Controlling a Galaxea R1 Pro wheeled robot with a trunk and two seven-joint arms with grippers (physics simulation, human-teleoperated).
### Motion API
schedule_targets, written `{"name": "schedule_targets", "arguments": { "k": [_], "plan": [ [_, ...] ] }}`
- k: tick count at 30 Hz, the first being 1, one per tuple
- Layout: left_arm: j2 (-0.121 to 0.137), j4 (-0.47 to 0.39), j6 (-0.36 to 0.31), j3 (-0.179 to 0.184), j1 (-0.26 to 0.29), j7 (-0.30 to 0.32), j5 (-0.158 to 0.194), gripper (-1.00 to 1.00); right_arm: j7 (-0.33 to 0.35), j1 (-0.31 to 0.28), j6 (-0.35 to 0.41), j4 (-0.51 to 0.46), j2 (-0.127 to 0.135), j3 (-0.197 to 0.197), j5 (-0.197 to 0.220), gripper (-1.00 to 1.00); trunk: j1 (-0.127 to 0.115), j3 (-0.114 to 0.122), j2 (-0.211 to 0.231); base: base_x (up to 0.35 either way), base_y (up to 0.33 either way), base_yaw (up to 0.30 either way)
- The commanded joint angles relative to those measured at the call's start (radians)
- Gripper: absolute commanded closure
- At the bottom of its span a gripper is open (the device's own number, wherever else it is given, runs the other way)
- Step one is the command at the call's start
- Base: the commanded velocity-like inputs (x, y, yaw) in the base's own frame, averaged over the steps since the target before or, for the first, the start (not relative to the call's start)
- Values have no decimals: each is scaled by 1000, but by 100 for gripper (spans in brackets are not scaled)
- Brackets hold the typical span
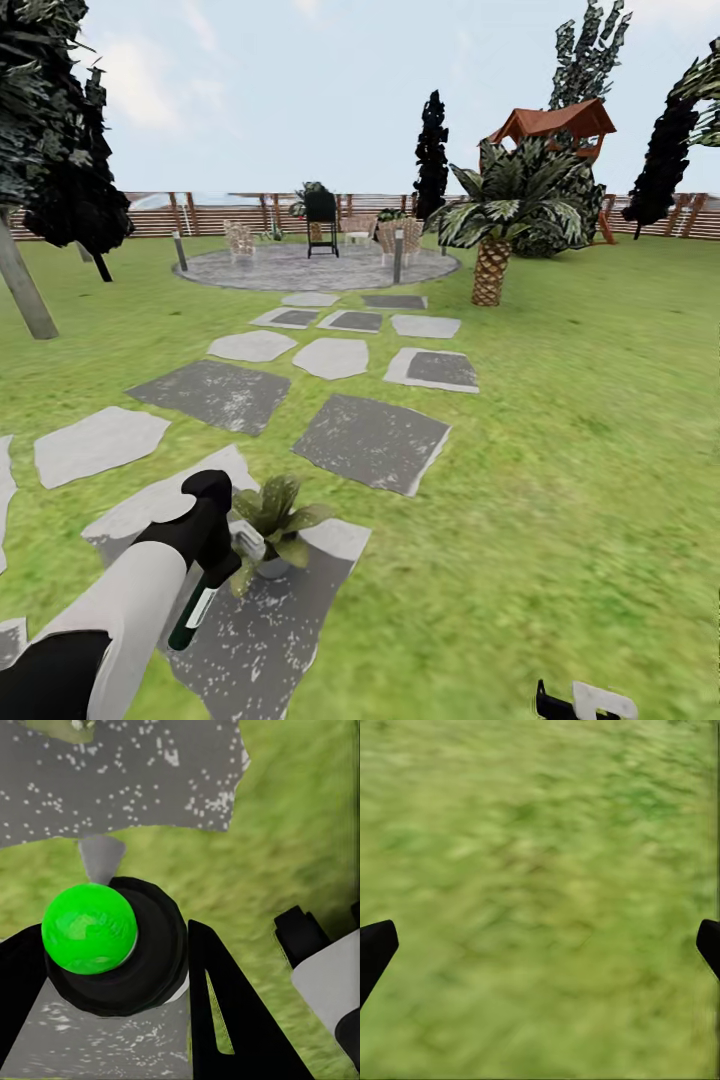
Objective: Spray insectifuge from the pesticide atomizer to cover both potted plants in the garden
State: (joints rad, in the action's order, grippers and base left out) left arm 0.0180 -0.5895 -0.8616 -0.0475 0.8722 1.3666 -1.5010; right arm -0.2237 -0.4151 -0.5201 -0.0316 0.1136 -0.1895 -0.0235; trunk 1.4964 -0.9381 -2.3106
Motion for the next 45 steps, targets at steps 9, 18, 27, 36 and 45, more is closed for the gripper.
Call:
{"name": "schedule_targets", "arguments": {
  "k": [9, 18, 27, 36, 45],
  "plan": [
    [-1, -1, -10, -6, 1, 9, -10, 100, -2, -1, -3, 1, 0, -4, -3, -100, 0, -1, 0, 227, -204, 212],
    [-1, -1, -10, -6, 1, 7, -11, 100, 0, -1, -3, 2, 4, -4, -3, -100, 0, -1, 0, 167, -220, 82],
    [1, -1, -10, -2, 1, 5, -12, 100, 0, -1, -3, 1, 5, -4, -3, -100, 0, -1, 0, -16, -273, 0],
    [1, 3, -19, 0, 0, 5, -22, 100, 0, -1, -3, 1, 3, -4, -3, -100, 0, -1, 0, -131, -266, 217],
    [-26, 11, -19, -2, 9, 51, -117, 100, 0, -1, -3, 1, 3, -4, -3, -100, 0, -1, 0, -6, -74, 212]
  ]
}}
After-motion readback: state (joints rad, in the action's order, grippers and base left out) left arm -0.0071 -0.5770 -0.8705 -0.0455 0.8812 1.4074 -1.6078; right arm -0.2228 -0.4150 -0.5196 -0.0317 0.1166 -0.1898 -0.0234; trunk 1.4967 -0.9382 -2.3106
